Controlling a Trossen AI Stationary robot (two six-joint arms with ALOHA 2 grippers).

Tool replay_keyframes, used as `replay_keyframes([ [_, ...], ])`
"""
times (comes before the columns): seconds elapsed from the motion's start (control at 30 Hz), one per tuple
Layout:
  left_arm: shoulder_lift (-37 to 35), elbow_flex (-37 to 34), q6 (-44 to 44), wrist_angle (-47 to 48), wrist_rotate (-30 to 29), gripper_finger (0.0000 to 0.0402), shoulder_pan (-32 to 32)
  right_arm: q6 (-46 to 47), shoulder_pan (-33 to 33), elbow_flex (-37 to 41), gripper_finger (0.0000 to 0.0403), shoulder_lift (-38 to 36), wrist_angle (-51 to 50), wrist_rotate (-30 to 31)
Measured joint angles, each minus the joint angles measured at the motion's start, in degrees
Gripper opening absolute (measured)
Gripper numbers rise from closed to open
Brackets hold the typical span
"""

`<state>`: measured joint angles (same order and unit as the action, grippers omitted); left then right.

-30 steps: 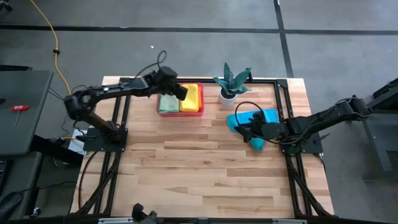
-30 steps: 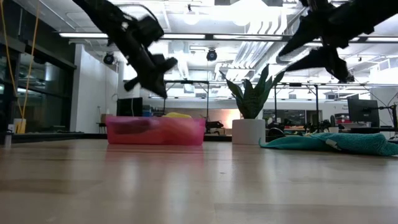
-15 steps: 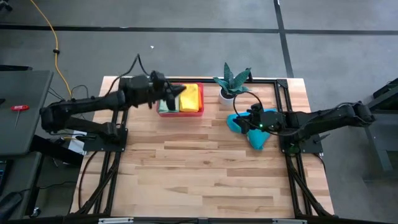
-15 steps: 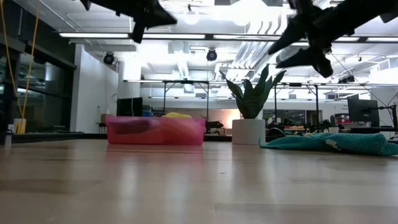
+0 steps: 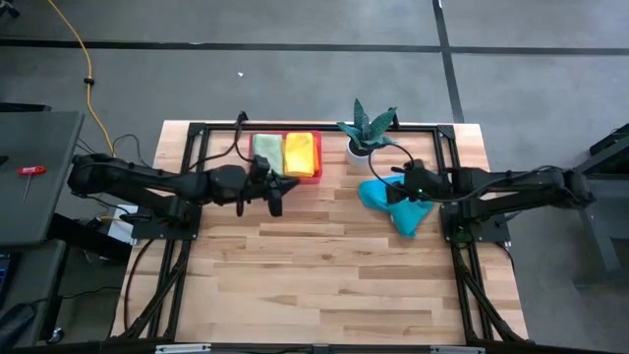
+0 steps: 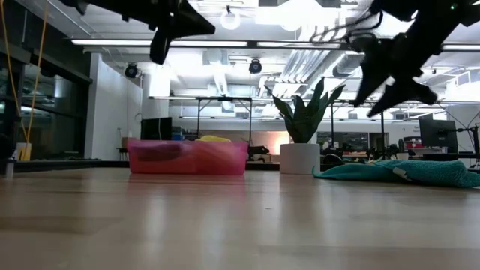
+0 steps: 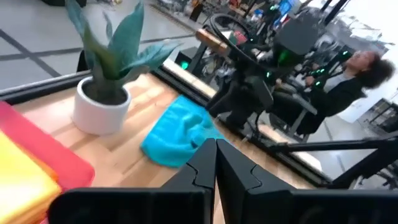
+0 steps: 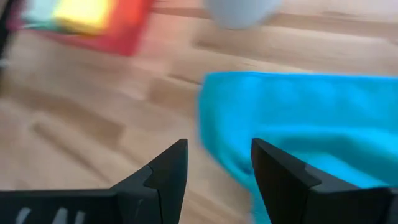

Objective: Fold microfiber towels
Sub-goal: Fold the blue microfiber towel

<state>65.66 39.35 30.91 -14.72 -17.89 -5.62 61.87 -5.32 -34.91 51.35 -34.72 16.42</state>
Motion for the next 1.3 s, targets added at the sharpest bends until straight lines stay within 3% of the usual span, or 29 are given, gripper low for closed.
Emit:
replay_keyframes([
  [0.23,4.1,0.0,2.1,-1.3,-0.5,0.0000,0.9,5.2,-3.4,0.1,0.0169,0.5,-9.1,-0.7],
  [0.63,10.1,0.0,8.0,-4.3,4.4,0.0000,1.3,5.2,-3.4,0.1,0.0169,7.9,-5.6,-1.0],
  [1.0,10.9,0.0,8.1,-8.0,6.2,0.0000,1.7,5.4,-3.5,0.1,0.0170,21.0,16.0,-0.6],
  [1.17,10.7,0.0,7.9,-14.0,11.7,0.0000,2.5,5.2,-4.7,0.1,0.0170,28.4,27.5,-0.9],
  [1.3,10.3,0.1,7.2,-19.4,14.0,0.0000,3.4,5.1,-6.8,-1.7,0.0169,33.5,28.8,-0.3],
])
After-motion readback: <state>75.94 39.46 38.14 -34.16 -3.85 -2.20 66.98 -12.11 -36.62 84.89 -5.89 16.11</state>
